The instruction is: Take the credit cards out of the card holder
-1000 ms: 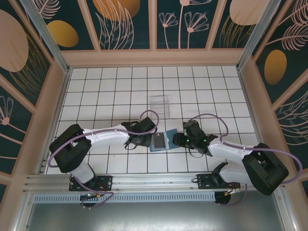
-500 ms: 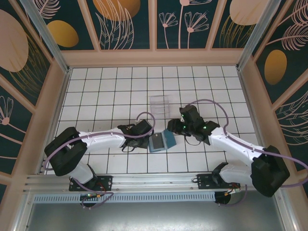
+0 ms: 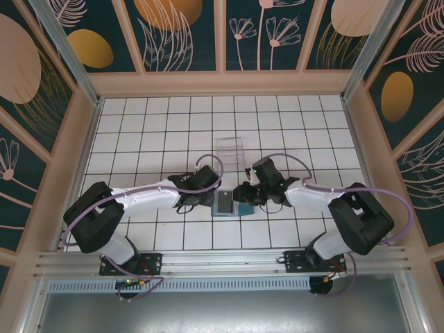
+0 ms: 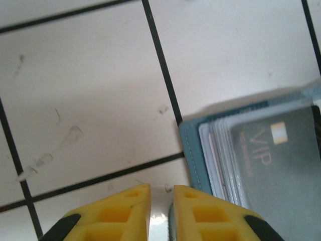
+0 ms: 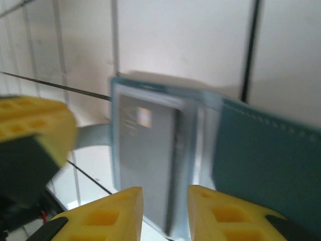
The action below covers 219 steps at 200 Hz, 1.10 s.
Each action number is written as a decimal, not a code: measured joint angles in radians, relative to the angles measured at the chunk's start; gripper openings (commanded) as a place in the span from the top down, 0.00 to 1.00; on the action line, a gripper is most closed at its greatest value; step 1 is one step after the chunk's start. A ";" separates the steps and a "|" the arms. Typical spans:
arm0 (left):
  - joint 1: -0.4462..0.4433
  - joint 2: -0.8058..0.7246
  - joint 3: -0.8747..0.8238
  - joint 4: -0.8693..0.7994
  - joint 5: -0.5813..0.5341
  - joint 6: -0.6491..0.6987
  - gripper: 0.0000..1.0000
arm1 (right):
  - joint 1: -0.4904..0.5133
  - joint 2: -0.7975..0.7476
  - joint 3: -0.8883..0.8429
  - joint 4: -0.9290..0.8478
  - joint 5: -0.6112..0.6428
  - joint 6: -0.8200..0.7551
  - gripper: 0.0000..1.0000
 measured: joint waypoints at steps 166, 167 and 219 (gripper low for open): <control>-0.065 0.109 0.257 0.000 0.140 -0.185 0.75 | -0.005 0.063 -0.076 0.183 -0.009 -0.005 0.82; -0.065 0.111 0.256 0.001 0.140 -0.185 0.75 | -0.005 0.062 -0.076 0.183 -0.009 -0.005 0.82; -0.052 0.133 0.095 0.177 0.177 -0.272 0.79 | -0.005 0.054 -0.077 0.168 -0.002 -0.005 0.82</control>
